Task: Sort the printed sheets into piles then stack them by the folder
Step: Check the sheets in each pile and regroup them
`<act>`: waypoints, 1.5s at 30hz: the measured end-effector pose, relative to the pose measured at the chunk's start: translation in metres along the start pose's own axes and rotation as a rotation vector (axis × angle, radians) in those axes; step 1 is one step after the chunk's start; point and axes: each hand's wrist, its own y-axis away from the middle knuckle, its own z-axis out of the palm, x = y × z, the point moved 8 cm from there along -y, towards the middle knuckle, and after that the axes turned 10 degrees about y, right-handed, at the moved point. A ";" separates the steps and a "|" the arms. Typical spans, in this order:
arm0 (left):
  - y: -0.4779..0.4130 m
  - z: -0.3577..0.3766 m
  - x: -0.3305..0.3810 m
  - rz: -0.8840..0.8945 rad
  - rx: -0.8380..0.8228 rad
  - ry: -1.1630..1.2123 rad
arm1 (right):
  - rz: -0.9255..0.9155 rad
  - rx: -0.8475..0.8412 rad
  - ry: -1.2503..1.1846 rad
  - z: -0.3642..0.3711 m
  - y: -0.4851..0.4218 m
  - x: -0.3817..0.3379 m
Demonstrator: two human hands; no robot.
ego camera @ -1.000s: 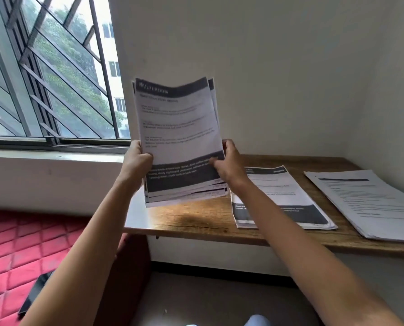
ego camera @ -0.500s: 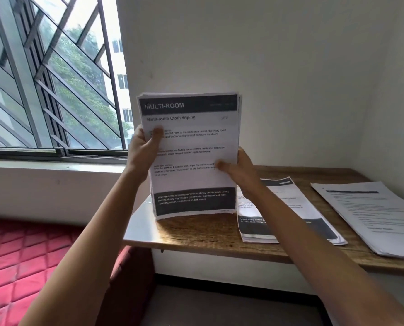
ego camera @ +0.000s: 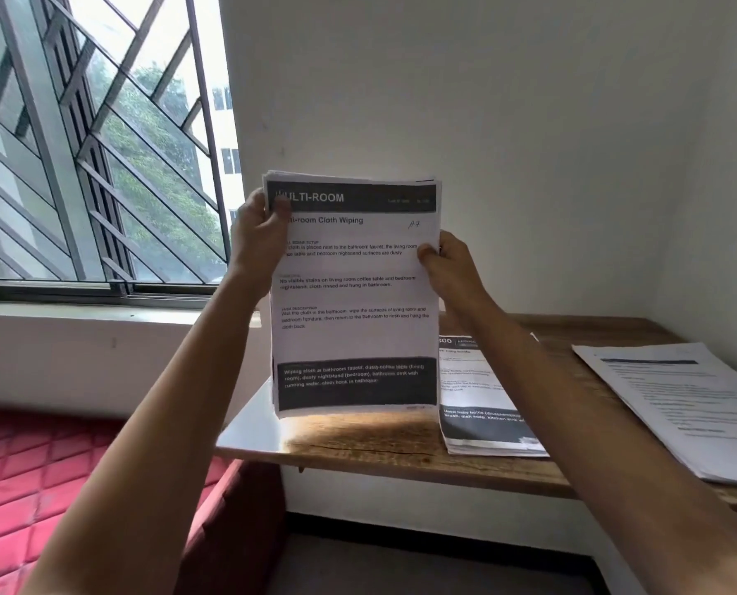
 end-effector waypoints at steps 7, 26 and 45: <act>0.021 0.002 -0.015 -0.194 -0.254 0.303 | 0.192 -0.135 -0.095 0.021 0.011 0.026; 0.092 -0.042 -0.178 -0.622 0.005 0.421 | 0.306 -0.252 0.274 0.055 0.013 0.106; 0.093 -0.039 -0.201 -0.481 -0.011 0.368 | -0.481 -0.333 0.419 0.178 0.016 0.058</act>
